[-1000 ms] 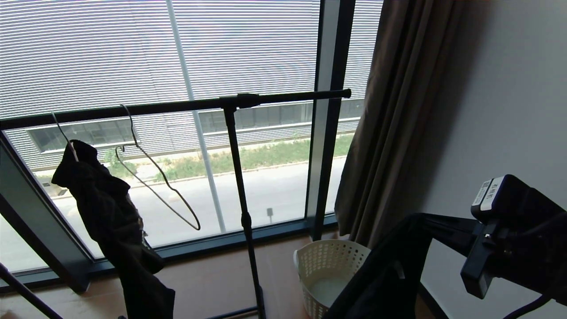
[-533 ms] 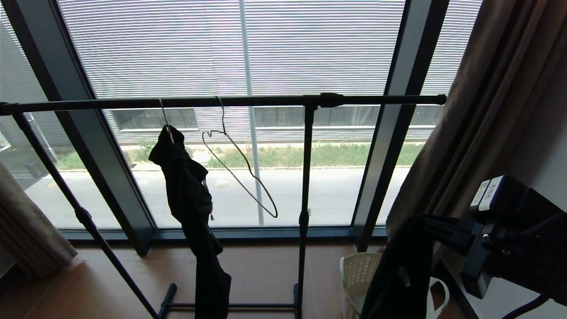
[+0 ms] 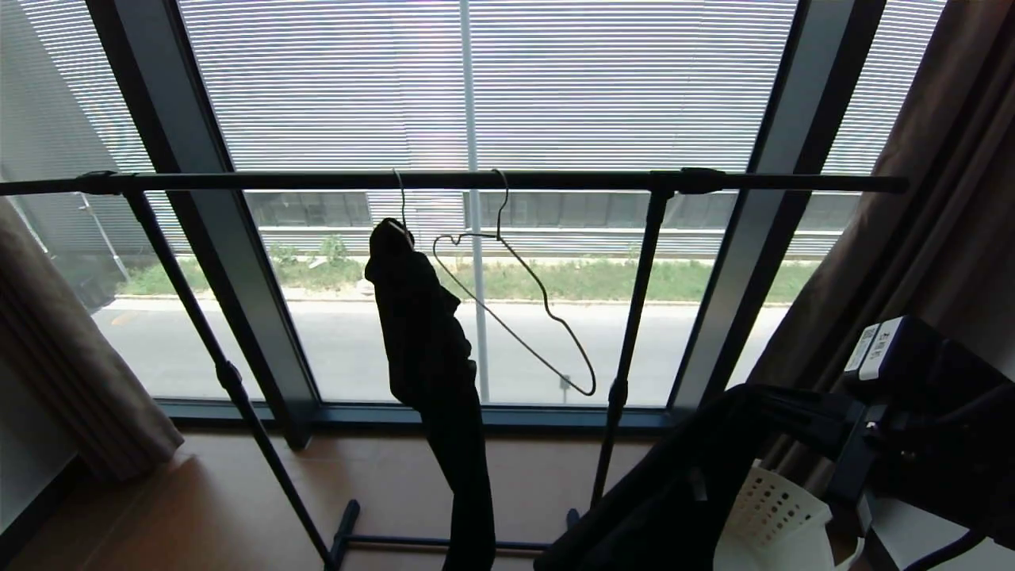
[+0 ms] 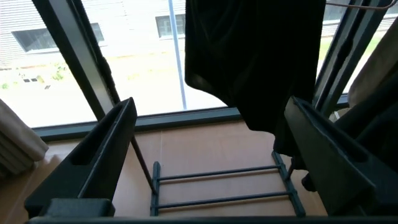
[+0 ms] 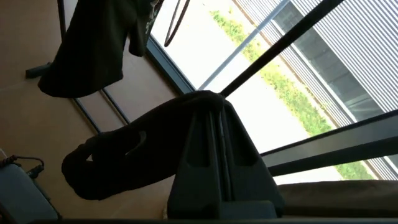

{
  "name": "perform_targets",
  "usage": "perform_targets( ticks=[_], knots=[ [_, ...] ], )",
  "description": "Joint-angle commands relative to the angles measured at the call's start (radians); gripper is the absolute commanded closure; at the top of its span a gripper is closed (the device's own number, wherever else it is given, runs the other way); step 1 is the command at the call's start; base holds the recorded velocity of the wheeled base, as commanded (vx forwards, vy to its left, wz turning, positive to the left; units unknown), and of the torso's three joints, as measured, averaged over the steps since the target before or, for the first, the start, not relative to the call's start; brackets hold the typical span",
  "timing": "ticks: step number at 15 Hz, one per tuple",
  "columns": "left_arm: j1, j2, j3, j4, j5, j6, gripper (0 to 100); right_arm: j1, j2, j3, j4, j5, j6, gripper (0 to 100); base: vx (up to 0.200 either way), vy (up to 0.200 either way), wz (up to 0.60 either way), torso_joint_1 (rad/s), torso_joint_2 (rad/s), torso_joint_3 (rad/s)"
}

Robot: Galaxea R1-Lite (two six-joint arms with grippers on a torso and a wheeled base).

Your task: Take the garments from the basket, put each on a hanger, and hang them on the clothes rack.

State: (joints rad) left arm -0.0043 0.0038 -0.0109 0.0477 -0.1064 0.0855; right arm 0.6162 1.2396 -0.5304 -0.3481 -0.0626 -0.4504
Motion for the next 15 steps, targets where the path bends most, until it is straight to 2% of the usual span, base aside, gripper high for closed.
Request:
perform_targets(
  ticks=[1,5,11,14,15],
  knots=[
    [0.000,0.001,0.000,0.000,0.001,-0.001,0,0.000,0.000,0.001,0.001,0.000,-0.001,100,0.200,0.200,0.00,0.002,0.00,0.002],
    [0.000,0.001,0.000,0.000,0.001,0.000,0,0.000,-0.002,0.003,0.001,0.000,-0.001,100,0.200,0.000,0.00,-0.002,0.00,0.004],
    [0.000,0.001,0.000,0.000,-0.001,0.000,0,0.000,-0.009,0.004,0.001,0.000,-0.001,100,0.000,0.000,0.00,0.000,0.00,0.000],
    [0.000,0.001,0.000,0.000,0.001,0.000,0,0.000,-0.011,0.004,0.001,0.000,-0.001,100,0.000,0.200,0.00,0.001,0.00,0.002],
    [0.000,0.001,0.000,0.000,0.001,0.000,0,0.000,-0.011,0.004,0.001,0.000,-0.001,100,0.000,0.000,0.00,0.000,0.00,0.000]
  ],
)
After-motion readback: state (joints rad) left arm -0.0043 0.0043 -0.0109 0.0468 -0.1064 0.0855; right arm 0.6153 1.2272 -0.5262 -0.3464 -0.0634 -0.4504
